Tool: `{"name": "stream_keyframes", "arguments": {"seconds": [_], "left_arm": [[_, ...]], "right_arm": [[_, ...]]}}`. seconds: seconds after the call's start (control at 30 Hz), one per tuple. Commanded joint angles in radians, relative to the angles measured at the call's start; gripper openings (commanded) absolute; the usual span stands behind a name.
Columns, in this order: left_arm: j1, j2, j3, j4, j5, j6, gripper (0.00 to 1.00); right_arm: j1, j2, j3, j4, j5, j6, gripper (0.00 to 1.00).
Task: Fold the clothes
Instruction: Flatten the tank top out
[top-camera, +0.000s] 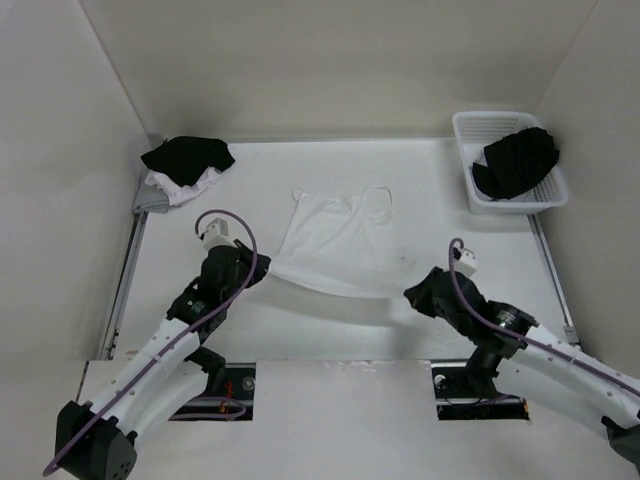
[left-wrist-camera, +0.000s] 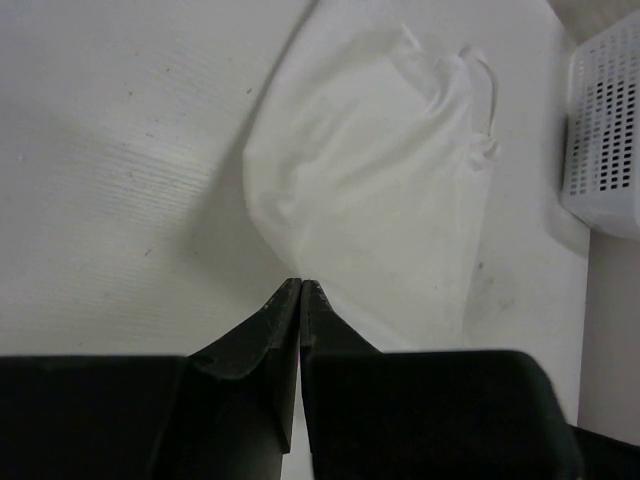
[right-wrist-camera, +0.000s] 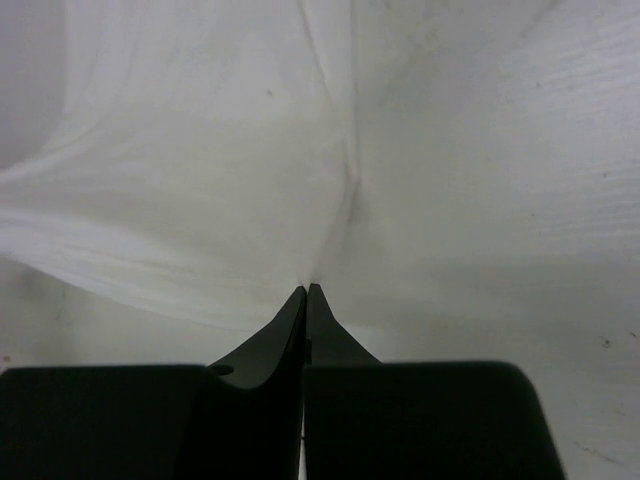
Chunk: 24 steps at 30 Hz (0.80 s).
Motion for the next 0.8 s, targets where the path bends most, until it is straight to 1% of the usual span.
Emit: {"name": "stream_keyframes", "arguments": {"seconds": [0.0, 0.13, 0.2, 0.3, 0.4, 0.47, 0.5, 0.57, 0.67, 0.73, 0.77], "left_arm": [[-0.024, -0.005, 0.221, 0.014, -0.051, 0.086, 0.02], [-0.080, -0.003, 0.451, 0.022, -0.129, 0.180, 0.02], [-0.108, -0.012, 0.522, 0.049, -0.178, 0.217, 0.02], [-0.137, -0.011, 0.591, 0.091, -0.223, 0.257, 0.03], [-0.146, 0.023, 0.641, 0.132, -0.246, 0.280, 0.03], [-0.130, 0.062, 0.660, 0.152, -0.243, 0.277, 0.03], [-0.117, 0.088, 0.668, 0.166, -0.240, 0.275, 0.03], [-0.094, 0.142, 0.671, 0.189, -0.229, 0.259, 0.03], [-0.041, 0.230, 0.680, 0.218, -0.202, 0.237, 0.03], [0.022, 0.309, 0.707, 0.237, -0.159, 0.220, 0.03], [0.060, 0.352, 0.730, 0.241, -0.128, 0.206, 0.03]], "right_arm": [[0.034, -0.018, 0.264, 0.013, 0.156, -0.147, 0.00], [0.115, -0.015, 0.517, 0.014, 0.316, -0.337, 0.00], [0.177, -0.002, 0.629, 0.025, 0.400, -0.425, 0.00], [0.261, 0.028, 0.743, 0.057, 0.509, -0.531, 0.00], [0.284, 0.064, 0.794, 0.123, 0.543, -0.627, 0.00], [0.223, 0.100, 0.794, 0.200, 0.514, -0.687, 0.00], [0.168, 0.122, 0.786, 0.242, 0.471, -0.712, 0.00], [0.023, 0.176, 0.766, 0.315, 0.306, -0.709, 0.00], [-0.213, 0.299, 0.778, 0.356, 0.028, -0.613, 0.00], [-0.339, 0.392, 0.820, 0.384, -0.118, -0.562, 0.00], [-0.380, 0.441, 0.849, 0.404, -0.165, -0.553, 0.00]]}}
